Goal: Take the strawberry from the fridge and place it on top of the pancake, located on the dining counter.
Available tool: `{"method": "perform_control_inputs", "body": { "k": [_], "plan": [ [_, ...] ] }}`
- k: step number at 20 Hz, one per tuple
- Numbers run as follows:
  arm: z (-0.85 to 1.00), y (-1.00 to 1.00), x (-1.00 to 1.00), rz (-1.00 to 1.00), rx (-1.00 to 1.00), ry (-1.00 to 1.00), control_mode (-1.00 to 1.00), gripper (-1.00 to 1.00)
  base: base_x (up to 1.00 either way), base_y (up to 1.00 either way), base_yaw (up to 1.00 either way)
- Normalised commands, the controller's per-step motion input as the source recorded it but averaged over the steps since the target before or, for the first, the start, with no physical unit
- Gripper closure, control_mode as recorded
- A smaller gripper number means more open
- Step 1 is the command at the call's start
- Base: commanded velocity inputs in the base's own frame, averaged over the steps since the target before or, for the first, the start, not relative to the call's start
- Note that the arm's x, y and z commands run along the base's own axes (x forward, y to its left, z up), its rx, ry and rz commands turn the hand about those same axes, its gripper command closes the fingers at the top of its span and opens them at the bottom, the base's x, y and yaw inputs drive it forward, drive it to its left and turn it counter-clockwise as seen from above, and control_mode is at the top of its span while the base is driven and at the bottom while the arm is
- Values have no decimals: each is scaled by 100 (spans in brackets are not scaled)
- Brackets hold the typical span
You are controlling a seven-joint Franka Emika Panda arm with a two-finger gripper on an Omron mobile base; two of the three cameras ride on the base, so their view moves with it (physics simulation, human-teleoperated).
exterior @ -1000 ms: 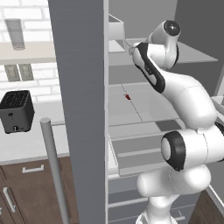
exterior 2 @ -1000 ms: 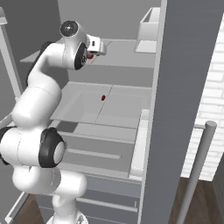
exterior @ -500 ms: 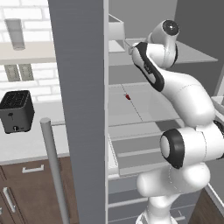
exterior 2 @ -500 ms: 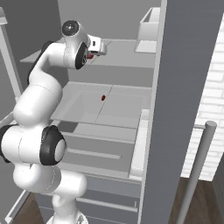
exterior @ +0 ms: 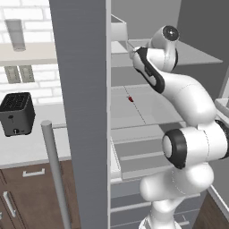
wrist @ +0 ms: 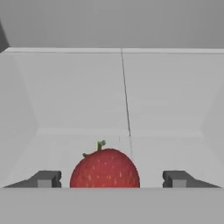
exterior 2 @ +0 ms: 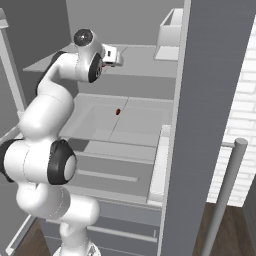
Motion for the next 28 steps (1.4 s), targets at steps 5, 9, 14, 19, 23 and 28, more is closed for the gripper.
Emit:
{"method": "perform_control_inputs", "body": {
  "k": [5, 9, 14, 19, 23, 28],
  "plan": [
    [0, 3, 21, 0, 0, 0, -100, 100, 0, 0, 0],
    [-10, 10, 4, 0, 0, 0, -100, 100, 0, 0, 0],
    [0, 1, -49, 0, 1, -15, -100, 100, 0, 0, 0],
    [0, 0, -100, 1, 2, -28, -100, 100, 0, 0, 0],
    [17, 0, -100, 1, 0, -26, -100, 100, 0, 0, 0],
    [62, 0, -100, 0, -1, -15, -100, 100, 0, 0, 0]
  ]
}}
